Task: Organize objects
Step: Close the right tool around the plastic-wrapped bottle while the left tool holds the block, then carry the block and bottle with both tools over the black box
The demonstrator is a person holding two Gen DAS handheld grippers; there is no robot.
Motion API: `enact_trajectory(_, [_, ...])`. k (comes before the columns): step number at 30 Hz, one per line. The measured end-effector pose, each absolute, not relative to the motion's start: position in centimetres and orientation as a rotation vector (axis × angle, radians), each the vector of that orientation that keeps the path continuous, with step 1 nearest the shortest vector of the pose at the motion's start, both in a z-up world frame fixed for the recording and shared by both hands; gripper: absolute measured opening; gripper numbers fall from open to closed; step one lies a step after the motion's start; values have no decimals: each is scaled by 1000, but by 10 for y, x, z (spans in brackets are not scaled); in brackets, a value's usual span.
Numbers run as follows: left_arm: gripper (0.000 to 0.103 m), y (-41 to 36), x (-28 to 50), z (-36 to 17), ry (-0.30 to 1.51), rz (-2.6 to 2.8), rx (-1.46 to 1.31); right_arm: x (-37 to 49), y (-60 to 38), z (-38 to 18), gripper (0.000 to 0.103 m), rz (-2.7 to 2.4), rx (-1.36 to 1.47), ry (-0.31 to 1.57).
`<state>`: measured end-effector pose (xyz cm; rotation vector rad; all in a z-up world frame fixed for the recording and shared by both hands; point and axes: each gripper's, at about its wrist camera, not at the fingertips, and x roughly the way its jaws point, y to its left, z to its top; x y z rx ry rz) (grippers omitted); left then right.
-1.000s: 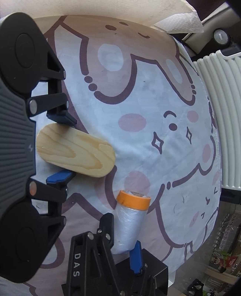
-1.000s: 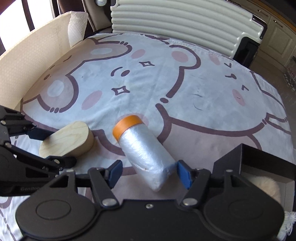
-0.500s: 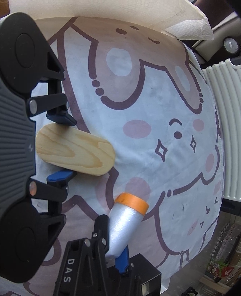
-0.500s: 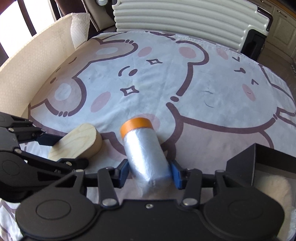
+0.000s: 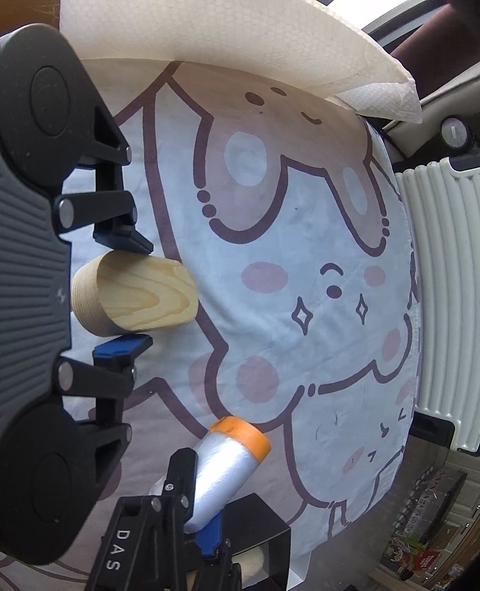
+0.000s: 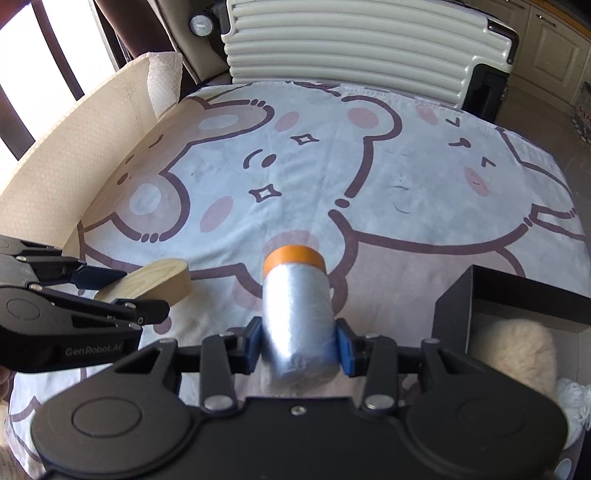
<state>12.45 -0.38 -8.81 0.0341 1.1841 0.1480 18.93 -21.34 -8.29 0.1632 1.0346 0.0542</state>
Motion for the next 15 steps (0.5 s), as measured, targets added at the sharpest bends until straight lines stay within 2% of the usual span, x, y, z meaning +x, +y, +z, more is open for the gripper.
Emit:
enact_trajectory(9, [47,6,112,-115,1332,168,-50,177,-211,-93,42,64,157,1124])
enact_trajectory(15, [48,2,120,-128,1345,181,-20,178,-211,-100,42,76,149,1146])
